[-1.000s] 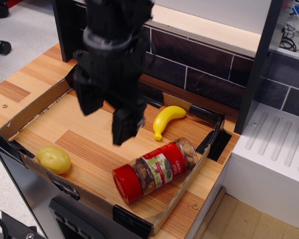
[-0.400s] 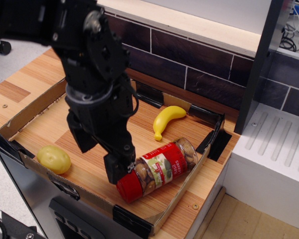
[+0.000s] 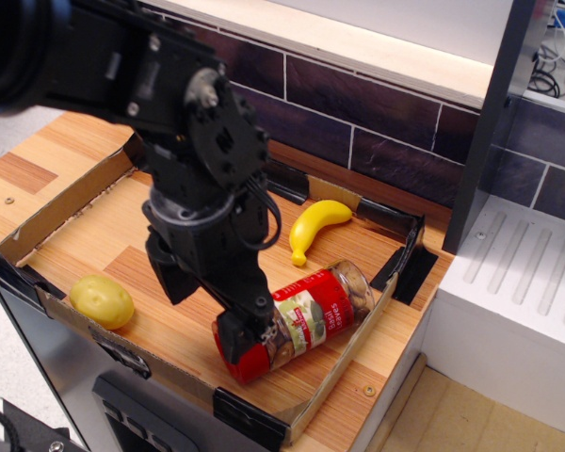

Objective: Upright basil bottle

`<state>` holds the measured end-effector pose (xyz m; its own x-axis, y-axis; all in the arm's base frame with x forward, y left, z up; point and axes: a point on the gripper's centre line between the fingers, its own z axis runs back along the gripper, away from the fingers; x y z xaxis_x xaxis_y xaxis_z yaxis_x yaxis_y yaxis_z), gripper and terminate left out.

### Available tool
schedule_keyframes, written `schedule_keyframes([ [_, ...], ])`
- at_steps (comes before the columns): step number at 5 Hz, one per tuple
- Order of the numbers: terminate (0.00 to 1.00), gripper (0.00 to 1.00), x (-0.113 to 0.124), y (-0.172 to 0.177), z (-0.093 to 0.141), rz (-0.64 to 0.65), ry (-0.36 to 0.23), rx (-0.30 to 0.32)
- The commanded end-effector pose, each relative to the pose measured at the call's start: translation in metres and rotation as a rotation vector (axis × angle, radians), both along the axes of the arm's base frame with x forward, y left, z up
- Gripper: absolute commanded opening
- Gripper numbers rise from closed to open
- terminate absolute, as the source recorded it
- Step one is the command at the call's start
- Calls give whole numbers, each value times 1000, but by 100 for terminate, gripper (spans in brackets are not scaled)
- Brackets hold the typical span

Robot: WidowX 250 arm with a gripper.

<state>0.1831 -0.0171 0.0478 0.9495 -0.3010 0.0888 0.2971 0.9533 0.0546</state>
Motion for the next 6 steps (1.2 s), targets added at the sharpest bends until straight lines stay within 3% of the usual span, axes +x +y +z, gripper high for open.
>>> schedule_keyframes([
  [1,0,100,0,5,-15,-6,-6,41],
  [3,0,100,0,5,-32,-20,-5,76],
  [5,0,100,3,4,-32,-26,-28,81],
  [6,0,0,4,5,-35,-13,-30,80],
])
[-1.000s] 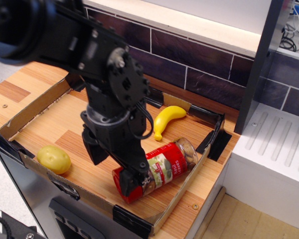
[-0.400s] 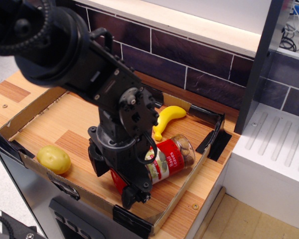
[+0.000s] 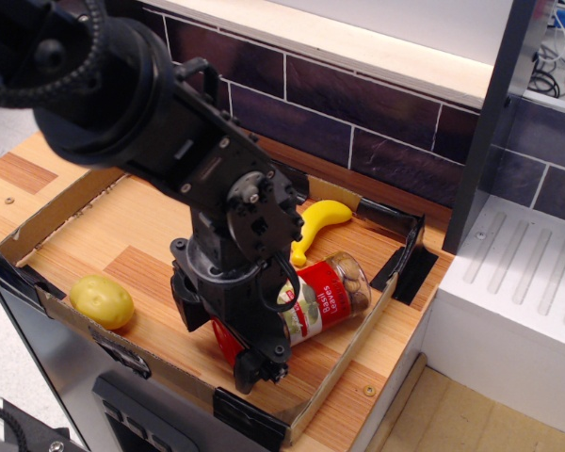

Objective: Upright basil bottle

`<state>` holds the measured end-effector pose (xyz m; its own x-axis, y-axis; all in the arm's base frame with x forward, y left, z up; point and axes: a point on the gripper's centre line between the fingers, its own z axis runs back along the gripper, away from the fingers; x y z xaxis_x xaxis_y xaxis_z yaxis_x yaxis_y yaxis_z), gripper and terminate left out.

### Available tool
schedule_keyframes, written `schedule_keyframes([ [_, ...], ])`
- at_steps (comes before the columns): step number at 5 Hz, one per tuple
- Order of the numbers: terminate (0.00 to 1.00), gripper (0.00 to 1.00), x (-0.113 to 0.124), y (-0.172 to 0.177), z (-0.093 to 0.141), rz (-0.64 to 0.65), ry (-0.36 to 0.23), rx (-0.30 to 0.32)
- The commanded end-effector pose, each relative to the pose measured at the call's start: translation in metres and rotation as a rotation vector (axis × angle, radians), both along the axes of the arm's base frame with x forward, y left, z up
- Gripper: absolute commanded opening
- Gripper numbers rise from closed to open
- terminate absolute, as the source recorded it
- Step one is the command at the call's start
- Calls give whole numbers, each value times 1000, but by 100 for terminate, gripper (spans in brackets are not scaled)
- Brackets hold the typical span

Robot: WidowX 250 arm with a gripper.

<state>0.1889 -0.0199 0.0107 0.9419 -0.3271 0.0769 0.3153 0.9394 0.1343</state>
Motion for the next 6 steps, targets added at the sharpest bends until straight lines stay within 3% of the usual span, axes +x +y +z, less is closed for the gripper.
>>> schedule_keyframes([
  [1,0,0,-5,10,12,-8,-34,-18],
  [4,0,0,-7,35,78,83,-53,-26],
  [6,0,0,-7,43,103,147,44,33],
])
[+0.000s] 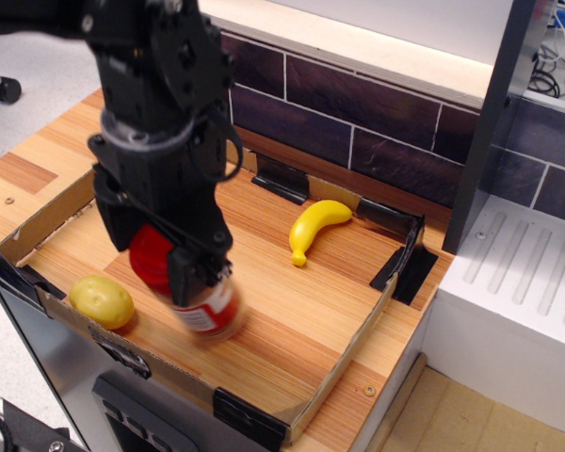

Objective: Upright basil bottle

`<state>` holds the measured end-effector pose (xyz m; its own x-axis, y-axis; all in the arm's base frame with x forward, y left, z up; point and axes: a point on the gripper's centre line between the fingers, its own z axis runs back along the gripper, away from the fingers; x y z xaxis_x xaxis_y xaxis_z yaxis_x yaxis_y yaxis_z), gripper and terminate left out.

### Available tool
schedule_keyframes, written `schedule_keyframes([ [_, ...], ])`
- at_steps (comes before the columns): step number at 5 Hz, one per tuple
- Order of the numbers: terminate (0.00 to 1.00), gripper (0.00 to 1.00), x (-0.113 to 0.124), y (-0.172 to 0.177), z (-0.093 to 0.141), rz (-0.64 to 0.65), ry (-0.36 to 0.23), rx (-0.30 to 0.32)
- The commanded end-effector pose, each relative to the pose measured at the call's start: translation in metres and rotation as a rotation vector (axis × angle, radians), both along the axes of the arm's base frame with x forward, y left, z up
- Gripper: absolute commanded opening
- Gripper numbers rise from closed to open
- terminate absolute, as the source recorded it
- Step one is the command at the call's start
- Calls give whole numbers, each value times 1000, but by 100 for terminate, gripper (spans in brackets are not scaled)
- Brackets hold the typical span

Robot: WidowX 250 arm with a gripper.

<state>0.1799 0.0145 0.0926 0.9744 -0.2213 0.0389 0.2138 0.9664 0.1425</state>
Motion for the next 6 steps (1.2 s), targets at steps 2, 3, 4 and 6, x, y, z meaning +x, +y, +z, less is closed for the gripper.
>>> schedule_keyframes([
  [2,0,100,8,0,8,78,118,38],
  [3,0,100,13,-3,5,73,101,12],
  [4,0,100,17,-5,31,74,60,-61],
  [6,0,100,42,-6,94,185,-68,-165],
])
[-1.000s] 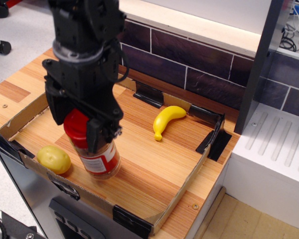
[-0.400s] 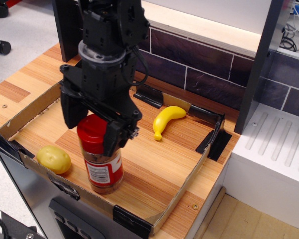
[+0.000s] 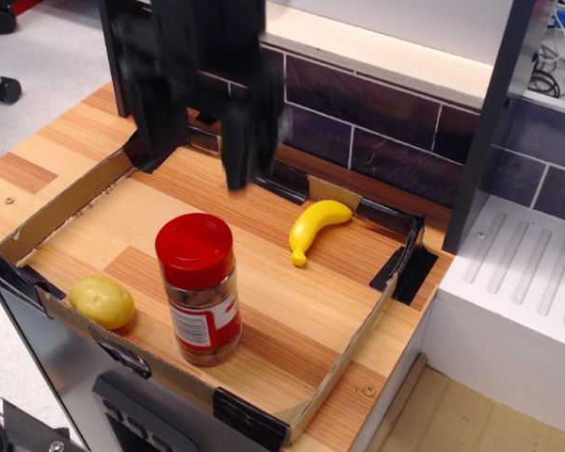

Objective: Upright basil bottle

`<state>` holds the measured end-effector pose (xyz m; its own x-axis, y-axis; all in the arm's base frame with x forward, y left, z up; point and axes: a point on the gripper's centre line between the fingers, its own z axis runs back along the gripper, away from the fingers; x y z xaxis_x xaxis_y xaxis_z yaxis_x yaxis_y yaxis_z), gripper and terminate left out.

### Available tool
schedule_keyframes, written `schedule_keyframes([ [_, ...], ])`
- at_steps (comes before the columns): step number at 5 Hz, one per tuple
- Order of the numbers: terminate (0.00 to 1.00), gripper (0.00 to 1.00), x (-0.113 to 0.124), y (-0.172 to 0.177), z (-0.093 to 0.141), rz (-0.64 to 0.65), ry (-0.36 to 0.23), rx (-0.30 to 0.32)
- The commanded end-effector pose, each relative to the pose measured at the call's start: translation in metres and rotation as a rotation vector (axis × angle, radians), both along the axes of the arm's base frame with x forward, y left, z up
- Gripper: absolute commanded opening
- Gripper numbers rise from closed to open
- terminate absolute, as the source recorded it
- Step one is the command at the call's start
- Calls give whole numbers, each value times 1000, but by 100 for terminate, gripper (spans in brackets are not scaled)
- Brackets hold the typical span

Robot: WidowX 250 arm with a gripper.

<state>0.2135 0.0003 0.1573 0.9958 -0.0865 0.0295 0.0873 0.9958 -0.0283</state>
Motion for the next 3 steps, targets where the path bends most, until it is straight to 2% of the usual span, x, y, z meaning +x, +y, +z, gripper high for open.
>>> schedule_keyframes([
  [1,0,100,24,16,35,143,-178,88],
  [2,0,100,24,16,35,143,-178,88],
  [3,100,100,24,16,35,143,-178,88],
])
